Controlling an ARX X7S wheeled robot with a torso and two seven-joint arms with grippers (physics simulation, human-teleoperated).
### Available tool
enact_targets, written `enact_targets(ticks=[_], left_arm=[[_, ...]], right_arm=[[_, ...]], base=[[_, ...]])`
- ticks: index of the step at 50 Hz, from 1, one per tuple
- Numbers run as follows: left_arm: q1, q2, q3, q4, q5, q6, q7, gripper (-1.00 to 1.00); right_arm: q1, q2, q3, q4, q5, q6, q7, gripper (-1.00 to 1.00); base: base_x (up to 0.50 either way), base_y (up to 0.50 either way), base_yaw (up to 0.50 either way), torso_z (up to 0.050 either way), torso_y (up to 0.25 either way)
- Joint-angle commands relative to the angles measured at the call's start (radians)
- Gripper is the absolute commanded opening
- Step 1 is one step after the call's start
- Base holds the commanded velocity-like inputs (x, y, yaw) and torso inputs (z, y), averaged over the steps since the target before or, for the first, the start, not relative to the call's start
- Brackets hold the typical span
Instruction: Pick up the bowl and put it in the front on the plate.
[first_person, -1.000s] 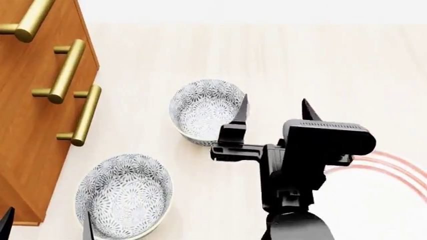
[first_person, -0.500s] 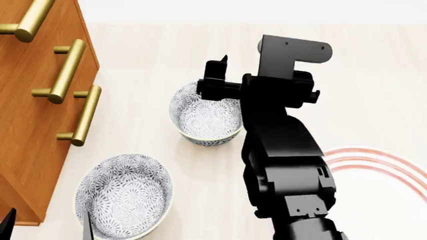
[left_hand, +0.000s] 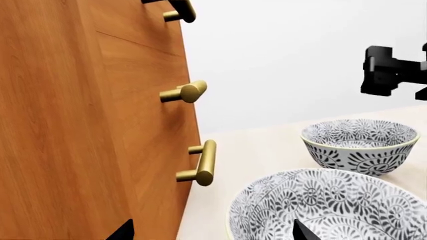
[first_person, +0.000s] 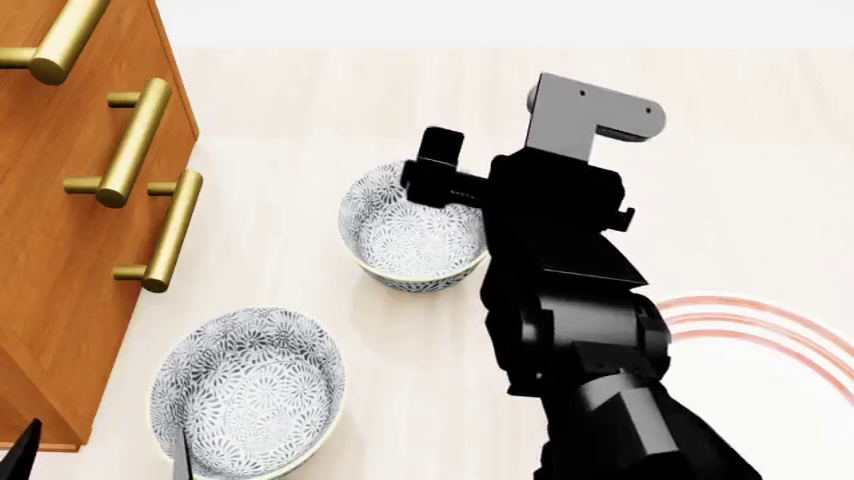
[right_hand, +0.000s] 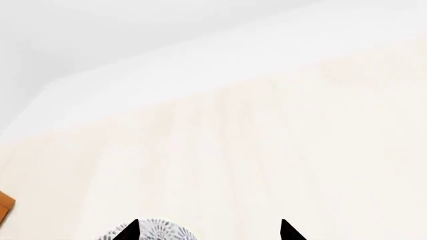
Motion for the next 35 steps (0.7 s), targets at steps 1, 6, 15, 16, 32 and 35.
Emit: enact_targets(ticks=[1, 6, 15, 16, 32, 35], left_arm=[[-0.002, 0.011, -0.02, -0.002, -0.008, 0.006, 0.012, 1.0], [-0.002, 0.009, -0.017, 0.003, -0.008, 0.001, 0.01, 1.0], [-0.002, 0.006, -0.012, 0.006, -0.008, -0.003, 0.006, 1.0], [-0.002, 0.006, -0.011, 0.006, -0.007, -0.003, 0.006, 1.0], [-0.003, 0.0, -0.004, 0.006, -0.009, -0.005, 0.0, 1.0], [-0.003, -0.001, -0.003, 0.006, -0.01, -0.006, -0.002, 1.0]], right_arm=[[0.003, -0.015, -0.051, 0.027, 0.058, -0.013, -0.01, 1.0], [-0.003, -0.015, -0.052, 0.027, 0.055, -0.012, -0.012, 1.0], [-0.009, -0.015, -0.05, 0.026, 0.057, -0.004, -0.017, 1.0], [-0.009, -0.015, -0.051, 0.026, 0.061, -0.002, -0.018, 1.0], [-0.024, -0.015, -0.14, 0.022, 0.144, -0.017, -0.019, 1.0], [-0.029, -0.015, -0.156, 0.02, 0.16, -0.018, -0.018, 1.0]], base=[[0.0, 0.0, 0.0, 0.0, 0.0], [0.0, 0.0, 0.0, 0.0, 0.0], [0.0, 0.0, 0.0, 0.0, 0.0], [0.0, 0.0, 0.0, 0.0, 0.0], [0.0, 0.0, 0.0, 0.0, 0.0], [0.0, 0.0, 0.0, 0.0, 0.0]])
